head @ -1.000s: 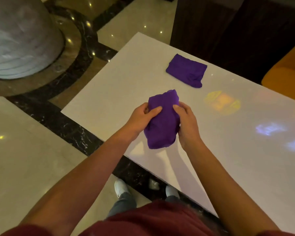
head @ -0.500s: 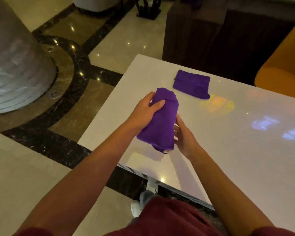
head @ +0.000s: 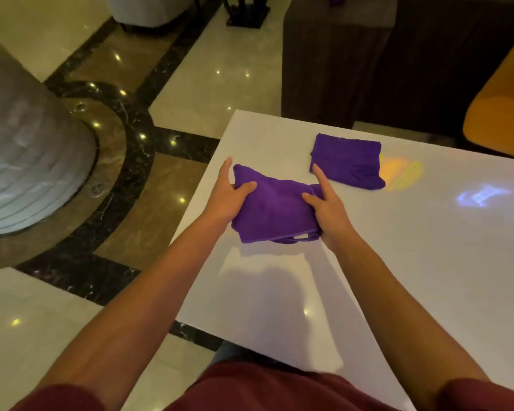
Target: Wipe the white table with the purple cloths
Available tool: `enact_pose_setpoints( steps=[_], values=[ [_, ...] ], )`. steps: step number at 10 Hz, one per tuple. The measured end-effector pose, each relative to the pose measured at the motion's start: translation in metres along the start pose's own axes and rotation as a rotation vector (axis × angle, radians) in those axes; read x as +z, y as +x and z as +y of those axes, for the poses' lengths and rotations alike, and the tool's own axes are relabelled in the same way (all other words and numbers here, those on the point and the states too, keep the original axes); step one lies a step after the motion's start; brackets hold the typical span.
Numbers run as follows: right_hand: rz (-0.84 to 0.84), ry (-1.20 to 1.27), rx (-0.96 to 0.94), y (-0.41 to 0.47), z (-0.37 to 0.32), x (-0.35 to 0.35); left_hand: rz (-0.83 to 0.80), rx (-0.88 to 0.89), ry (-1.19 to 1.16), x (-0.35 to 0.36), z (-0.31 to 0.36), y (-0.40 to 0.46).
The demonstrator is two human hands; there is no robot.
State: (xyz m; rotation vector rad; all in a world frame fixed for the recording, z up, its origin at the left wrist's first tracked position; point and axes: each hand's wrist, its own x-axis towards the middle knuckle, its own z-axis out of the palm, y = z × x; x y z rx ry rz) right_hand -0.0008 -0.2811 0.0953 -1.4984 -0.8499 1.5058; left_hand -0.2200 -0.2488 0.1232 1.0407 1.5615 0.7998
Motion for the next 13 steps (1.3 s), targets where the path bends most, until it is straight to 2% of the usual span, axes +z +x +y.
enact_pose_setpoints(
  steps=[1, 2, 3, 5, 7, 8, 9, 10, 11, 13],
  values=[
    [0.065, -0.036, -0.043, 0.033, -0.014, 0.002, -0.139, 0.05, -0.087, -0.004, 0.007, 0.038],
    [0.139, -0.142, -0.067, 0.068, -0.029, 0.009, -0.234, 0.096, -0.022, -0.011, 0.017, 0.087],
    [0.173, -0.365, -0.108, 0.113, -0.039, 0.026, -0.215, 0.045, 0.083, -0.018, 0.028, 0.144],
    [0.211, -0.698, -0.027, 0.206, -0.043, 0.06, -0.242, 0.251, 0.577, -0.007, 0.034, 0.251],
    [0.201, -0.948, -0.025, 0.262, -0.02, 0.066, -0.245, 0.268, 0.899, 0.003, 0.003, 0.308],
    [0.258, -1.017, -0.037, 0.275, -0.011, 0.057, -0.204, 0.403, 1.118, 0.004, -0.012, 0.317],
    [0.41, -1.258, -0.142, 0.277, -0.013, 0.055, -0.113, 0.627, 1.32, 0.001, -0.013, 0.328],
    [0.296, -1.423, -0.212, 0.281, -0.015, 0.064, -0.149, 0.714, 1.338, 0.009, -0.016, 0.331],
    [0.094, -1.445, -0.066, 0.287, -0.008, 0.068, -0.295, 0.608, 1.418, 0.02, -0.027, 0.325],
    [-0.018, -1.499, 0.052, 0.285, -0.033, 0.063, -0.409, 0.473, 1.469, 0.014, 0.011, 0.332]
  ],
)
